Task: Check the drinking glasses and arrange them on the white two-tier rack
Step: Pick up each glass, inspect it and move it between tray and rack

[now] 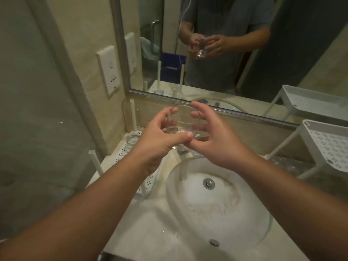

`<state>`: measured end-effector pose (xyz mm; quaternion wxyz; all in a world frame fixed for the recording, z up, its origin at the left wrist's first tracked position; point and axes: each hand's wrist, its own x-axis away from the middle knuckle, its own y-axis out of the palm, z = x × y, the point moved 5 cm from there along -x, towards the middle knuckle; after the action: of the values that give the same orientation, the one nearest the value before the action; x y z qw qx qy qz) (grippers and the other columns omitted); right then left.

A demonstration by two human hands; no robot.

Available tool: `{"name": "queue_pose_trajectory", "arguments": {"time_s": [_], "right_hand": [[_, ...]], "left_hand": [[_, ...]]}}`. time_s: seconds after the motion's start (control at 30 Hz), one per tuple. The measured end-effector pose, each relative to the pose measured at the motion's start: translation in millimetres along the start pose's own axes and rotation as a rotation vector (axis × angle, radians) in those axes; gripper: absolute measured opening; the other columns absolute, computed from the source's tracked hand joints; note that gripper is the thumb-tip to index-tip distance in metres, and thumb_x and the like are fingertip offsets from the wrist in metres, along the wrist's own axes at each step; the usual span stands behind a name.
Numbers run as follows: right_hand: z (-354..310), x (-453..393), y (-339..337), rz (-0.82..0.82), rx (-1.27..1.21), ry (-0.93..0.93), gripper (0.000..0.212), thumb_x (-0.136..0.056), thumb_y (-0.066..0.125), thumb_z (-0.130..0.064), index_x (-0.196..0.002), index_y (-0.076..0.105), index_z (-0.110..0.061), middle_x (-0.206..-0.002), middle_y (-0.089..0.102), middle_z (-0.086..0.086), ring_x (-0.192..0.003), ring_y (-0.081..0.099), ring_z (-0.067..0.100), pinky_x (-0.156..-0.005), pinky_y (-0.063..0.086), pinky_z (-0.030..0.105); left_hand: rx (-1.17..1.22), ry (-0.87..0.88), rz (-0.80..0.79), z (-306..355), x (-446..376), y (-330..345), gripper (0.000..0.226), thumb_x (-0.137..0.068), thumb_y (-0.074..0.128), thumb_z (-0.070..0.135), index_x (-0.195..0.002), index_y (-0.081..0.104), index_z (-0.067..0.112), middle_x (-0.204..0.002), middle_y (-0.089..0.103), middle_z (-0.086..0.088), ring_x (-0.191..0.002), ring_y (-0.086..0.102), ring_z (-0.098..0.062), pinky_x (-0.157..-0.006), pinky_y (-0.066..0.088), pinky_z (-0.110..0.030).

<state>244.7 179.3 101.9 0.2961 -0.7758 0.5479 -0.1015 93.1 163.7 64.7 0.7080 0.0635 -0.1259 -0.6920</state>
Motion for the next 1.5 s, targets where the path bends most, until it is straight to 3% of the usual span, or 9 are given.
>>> {"name": "queue_pose_trajectory", "arguments": {"time_s": [0.33, 0.47, 0.6, 0.73, 0.97, 1.2, 1.3, 1.43, 1.5], "right_hand": [[55.3, 51.2, -51.0, 0.113, 0.004, 0.147, 0.097, -0.067, 0.085, -0.04, -0.146, 0.029, -0.043, -0.126, 0.052, -0.024, -0.105, 0.06, 0.0, -0.087, 0.056, 0.035], [91.4, 86.0, -79.5, 0.183, -0.043, 0.254, 0.094, -0.067, 0.086, -0.041, -0.145, 0.033, -0.043, -0.124, 0.054, -0.025, -0.103, 0.06, -0.003, -0.084, 0.057, 0.033], [126.5, 122.0, -110.6, 0.238, -0.09, 0.358, 0.094, -0.064, 0.087, -0.042, -0.142, 0.035, -0.043, -0.121, 0.053, -0.025, -0.102, 0.06, -0.001, -0.084, 0.058, 0.036], [158.0, 152.7, -138.7, 0.317, -0.096, 0.432, 0.086, -0.066, 0.086, -0.032, -0.136, 0.038, -0.044, -0.117, 0.054, -0.024, -0.096, 0.061, -0.004, -0.08, 0.058, 0.031], [209.0, 196.2, -178.6, 0.438, -0.153, 0.524, 0.08, -0.067, 0.082, -0.024, -0.132, 0.039, -0.044, -0.119, 0.054, -0.021, -0.096, 0.06, 0.001, -0.08, 0.056, 0.029], [254.8, 236.6, -205.8, 0.473, -0.062, 0.561, 0.083, -0.061, 0.077, -0.027, -0.13, 0.035, -0.046, -0.121, 0.051, -0.025, -0.097, 0.054, -0.011, -0.07, 0.041, 0.003], [276.0, 250.2, -212.9, 0.462, -0.03, 0.586, 0.083, -0.061, 0.075, -0.027, -0.128, 0.033, -0.049, -0.122, 0.05, -0.025, -0.098, 0.052, -0.014, -0.068, 0.039, 0.002], [305.7, 264.4, -223.5, 0.477, -0.026, 0.624, 0.084, -0.063, 0.079, -0.026, -0.131, 0.034, -0.046, -0.121, 0.049, -0.026, -0.1, 0.053, -0.012, -0.07, 0.04, 0.002], [323.1, 271.2, -232.0, 0.532, -0.04, 0.658, 0.086, -0.064, 0.083, -0.024, -0.132, 0.034, -0.045, -0.12, 0.051, -0.023, -0.1, 0.055, -0.006, -0.071, 0.041, 0.005]], "left_hand": [[0.072, -0.138, -0.312, -37.4, 0.4, 85.0, 0.082, -0.064, 0.082, 0.001, -0.137, 0.056, 0.027, -0.128, 0.054, -0.008, -0.096, 0.069, -0.014, -0.078, 0.055, -0.027], [0.056, -0.214, -0.416, -61.2, 2.0, 131.9, 0.079, -0.067, 0.079, -0.011, -0.135, 0.056, 0.023, -0.125, 0.053, -0.01, -0.09, 0.069, -0.016, -0.076, 0.057, -0.03], [-0.029, -0.292, -0.475, -85.5, 4.6, 181.2, 0.078, -0.063, 0.071, -0.004, -0.133, 0.057, 0.026, -0.132, 0.052, -0.017, -0.104, 0.064, -0.024, -0.09, 0.054, -0.039], [-0.245, -0.229, -0.534, -109.9, 7.1, 231.5, 0.082, -0.062, 0.064, -0.001, -0.137, 0.052, 0.03, -0.133, 0.056, -0.01, -0.107, 0.067, -0.028, -0.081, 0.055, -0.038], [-0.512, -0.167, -0.632, -151.0, 9.0, 302.9, 0.083, -0.074, 0.062, 0.006, -0.126, 0.04, 0.066, -0.129, 0.054, 0.016, -0.101, 0.066, -0.002, -0.082, 0.056, -0.053], [-0.624, -0.197, -0.705, -193.1, 12.9, 353.6, 0.089, -0.074, 0.061, 0.004, -0.148, 0.031, 0.044, -0.136, 0.048, 0.021, -0.115, 0.053, 0.011, -0.073, 0.061, -0.037], [-0.703, -0.202, -0.725, -211.9, 13.3, 372.8, 0.092, -0.079, 0.062, -0.001, -0.154, 0.024, 0.038, -0.148, 0.043, 0.011, -0.128, 0.048, 0.0, -0.067, 0.055, -0.022], [-0.74, -0.242, -0.71, -231.6, 9.3, 390.3, 0.092, -0.082, 0.066, 0.003, -0.154, 0.023, 0.04, -0.15, 0.04, 0.012, -0.132, 0.045, -0.006, -0.075, 0.061, -0.033], [-0.744, -0.266, -0.679, -239.5, 5.8, 394.4, 0.084, -0.084, 0.071, 0.015, -0.15, 0.029, 0.045, -0.146, 0.043, 0.012, -0.132, 0.047, -0.011, -0.068, 0.058, -0.021]]}}
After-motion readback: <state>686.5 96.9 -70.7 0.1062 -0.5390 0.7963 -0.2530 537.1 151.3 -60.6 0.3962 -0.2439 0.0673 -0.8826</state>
